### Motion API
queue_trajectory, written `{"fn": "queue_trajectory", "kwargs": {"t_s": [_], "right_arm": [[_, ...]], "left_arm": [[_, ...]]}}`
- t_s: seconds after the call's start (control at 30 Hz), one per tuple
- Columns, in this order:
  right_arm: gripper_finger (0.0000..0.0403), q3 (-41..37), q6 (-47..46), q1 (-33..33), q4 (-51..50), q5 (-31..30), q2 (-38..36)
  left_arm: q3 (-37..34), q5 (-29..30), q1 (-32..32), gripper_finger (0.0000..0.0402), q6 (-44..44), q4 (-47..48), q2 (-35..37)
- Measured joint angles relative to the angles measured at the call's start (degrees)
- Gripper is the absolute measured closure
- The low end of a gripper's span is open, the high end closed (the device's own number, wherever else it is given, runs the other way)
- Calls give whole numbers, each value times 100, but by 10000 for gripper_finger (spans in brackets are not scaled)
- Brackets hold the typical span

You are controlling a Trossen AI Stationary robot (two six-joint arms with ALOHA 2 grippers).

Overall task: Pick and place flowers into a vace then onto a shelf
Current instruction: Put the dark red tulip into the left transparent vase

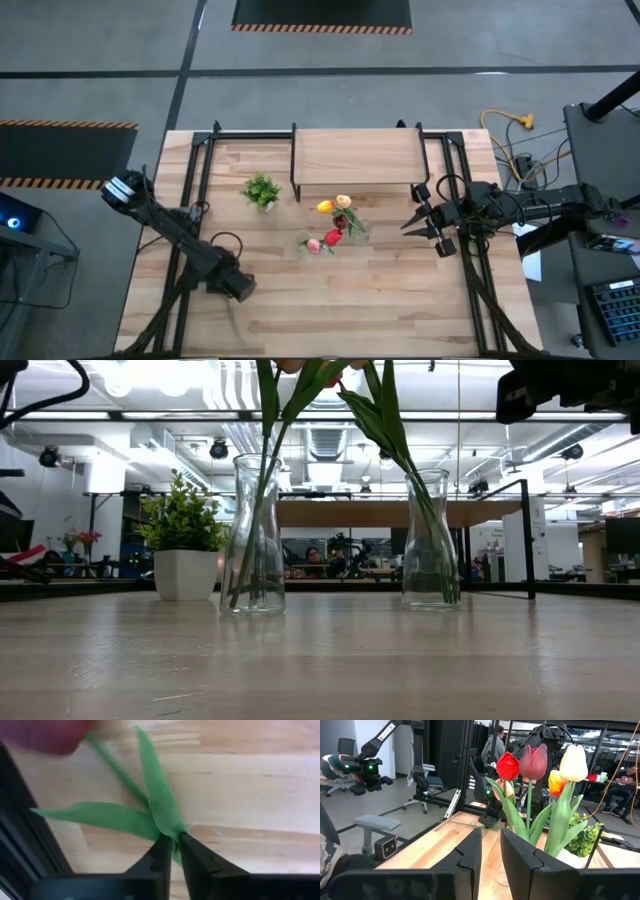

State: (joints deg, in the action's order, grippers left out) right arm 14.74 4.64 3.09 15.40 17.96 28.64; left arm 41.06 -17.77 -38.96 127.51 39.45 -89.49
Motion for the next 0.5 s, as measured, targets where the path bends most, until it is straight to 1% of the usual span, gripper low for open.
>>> {"fn": "queue_trajectory", "kwargs": {"t_s": [0.1,0.2,0.27,0.4,0.5], "right_arm": [[340,0,-15,0,-2,0,0],[343,0,-15,0,-4,0,0],[344,0,-15,0,-7,-1,0],[342,0,-15,0,-9,0,0],[342,0,-15,0,-11,-2,0]], "left_arm": [[-16,123,-4,393,-756,-16,53],[-8,443,-24,398,-1538,0,142],[0,498,-24,400,-1930,10,213],[5,757,-14,401,-2397,13,340],[5,804,-9,401,-2338,44,365]]}}
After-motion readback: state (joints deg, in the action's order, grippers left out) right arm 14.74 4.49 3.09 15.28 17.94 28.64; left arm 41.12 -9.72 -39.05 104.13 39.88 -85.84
